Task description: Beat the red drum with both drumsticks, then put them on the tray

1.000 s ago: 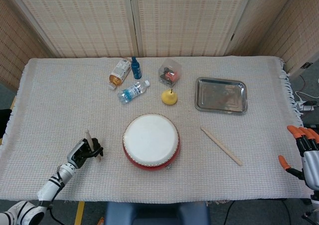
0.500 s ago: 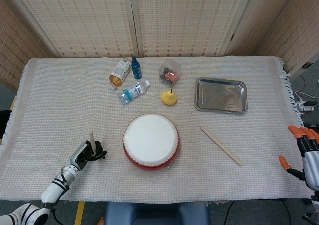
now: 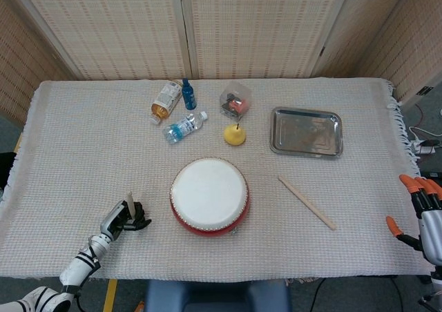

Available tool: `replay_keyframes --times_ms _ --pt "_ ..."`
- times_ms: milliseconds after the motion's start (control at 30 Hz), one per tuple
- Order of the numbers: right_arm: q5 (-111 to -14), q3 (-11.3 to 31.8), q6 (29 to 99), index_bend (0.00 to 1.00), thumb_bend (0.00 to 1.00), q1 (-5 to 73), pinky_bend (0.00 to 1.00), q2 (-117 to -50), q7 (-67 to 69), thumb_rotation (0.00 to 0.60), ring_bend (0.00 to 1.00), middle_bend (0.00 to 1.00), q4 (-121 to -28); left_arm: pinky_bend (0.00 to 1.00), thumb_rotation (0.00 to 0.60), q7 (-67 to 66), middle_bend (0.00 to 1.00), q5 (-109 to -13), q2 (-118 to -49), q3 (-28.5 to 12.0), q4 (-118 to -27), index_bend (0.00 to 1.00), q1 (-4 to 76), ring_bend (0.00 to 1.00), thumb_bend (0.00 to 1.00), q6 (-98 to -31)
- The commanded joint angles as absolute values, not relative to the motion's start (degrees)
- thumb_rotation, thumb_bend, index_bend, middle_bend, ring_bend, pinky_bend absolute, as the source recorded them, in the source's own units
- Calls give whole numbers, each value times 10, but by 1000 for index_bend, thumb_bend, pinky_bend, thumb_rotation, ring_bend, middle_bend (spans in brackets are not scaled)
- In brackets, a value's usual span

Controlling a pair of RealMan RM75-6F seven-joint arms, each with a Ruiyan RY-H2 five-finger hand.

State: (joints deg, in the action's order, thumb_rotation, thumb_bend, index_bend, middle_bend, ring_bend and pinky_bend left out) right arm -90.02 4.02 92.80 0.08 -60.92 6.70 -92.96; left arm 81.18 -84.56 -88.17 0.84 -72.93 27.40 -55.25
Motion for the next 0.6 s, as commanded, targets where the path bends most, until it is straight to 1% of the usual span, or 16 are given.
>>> replay_keyframes --times_ms 33,167,433,533,600 --pt "-900 40 928 91 292 1 104 -610 68 600 0 133 -929 620 550 807 873 -844 -884 6 -728 811 274 794 240 -550" --pt "-899 41 928 89 292 0 104 -610 68 600 0 133 -928 688 599 797 905 -841 -887 3 -728 836 273 825 251 -550" --pt "-898 42 928 87 292 1 104 -610 69 600 0 133 -927 820 600 794 960 -834 -893 -2 -723 899 272 886 284 -541" --pt "-897 42 926 86 292 1 104 -610 68 600 0 133 -927 899 600 800 992 -831 -897 -4 -718 934 272 939 340 -537" --pt "-897 42 926 85 292 1 104 -610 68 600 0 133 -927 960 600 807 1000 -830 -899 -5 -715 948 271 968 409 -535"
